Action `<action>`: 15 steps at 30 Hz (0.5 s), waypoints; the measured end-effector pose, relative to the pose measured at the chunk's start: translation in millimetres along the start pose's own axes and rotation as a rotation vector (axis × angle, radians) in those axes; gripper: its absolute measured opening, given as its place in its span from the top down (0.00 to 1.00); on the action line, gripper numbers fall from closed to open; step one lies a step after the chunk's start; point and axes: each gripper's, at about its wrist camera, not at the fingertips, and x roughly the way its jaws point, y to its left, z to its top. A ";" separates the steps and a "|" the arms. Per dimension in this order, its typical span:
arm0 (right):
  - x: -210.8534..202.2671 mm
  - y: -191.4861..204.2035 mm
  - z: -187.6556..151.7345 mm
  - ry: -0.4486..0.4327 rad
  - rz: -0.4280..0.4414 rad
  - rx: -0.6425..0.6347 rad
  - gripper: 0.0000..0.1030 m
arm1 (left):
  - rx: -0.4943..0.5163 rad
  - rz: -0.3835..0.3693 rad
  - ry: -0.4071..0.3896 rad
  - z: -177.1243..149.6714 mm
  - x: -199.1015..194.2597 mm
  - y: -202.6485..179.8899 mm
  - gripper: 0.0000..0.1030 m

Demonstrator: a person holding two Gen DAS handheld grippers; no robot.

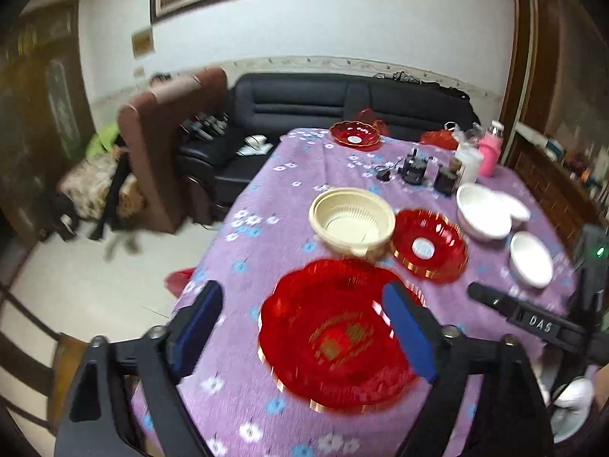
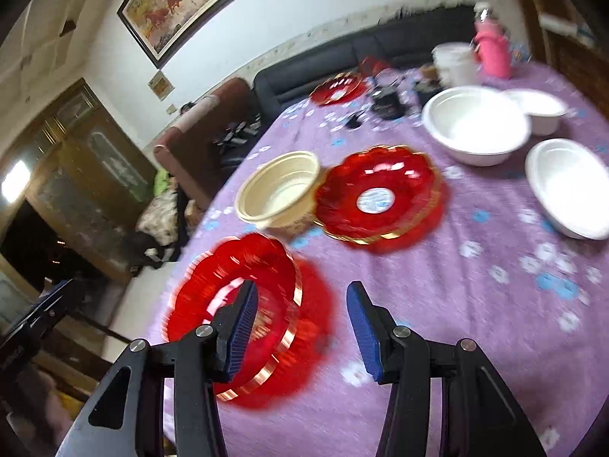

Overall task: Organize plates and bowls
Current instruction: 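Lift the red wedding plate with the right tool toward the cream plate, then grasp the rim of the cream plastic plate with the left tool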

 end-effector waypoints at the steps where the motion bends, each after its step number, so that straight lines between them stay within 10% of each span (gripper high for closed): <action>1: 10.0 -2.3 12.8 0.030 0.043 0.028 0.48 | -0.005 -0.015 0.020 8.9 8.8 2.5 0.13; 8: 85.5 -11.5 59.9 0.202 0.217 0.182 0.48 | -0.154 -0.116 0.192 57.7 123.7 30.9 0.13; 15: 127.4 -14.8 102.8 0.191 0.139 0.201 0.48 | -0.250 -0.153 0.298 61.6 209.2 32.6 0.14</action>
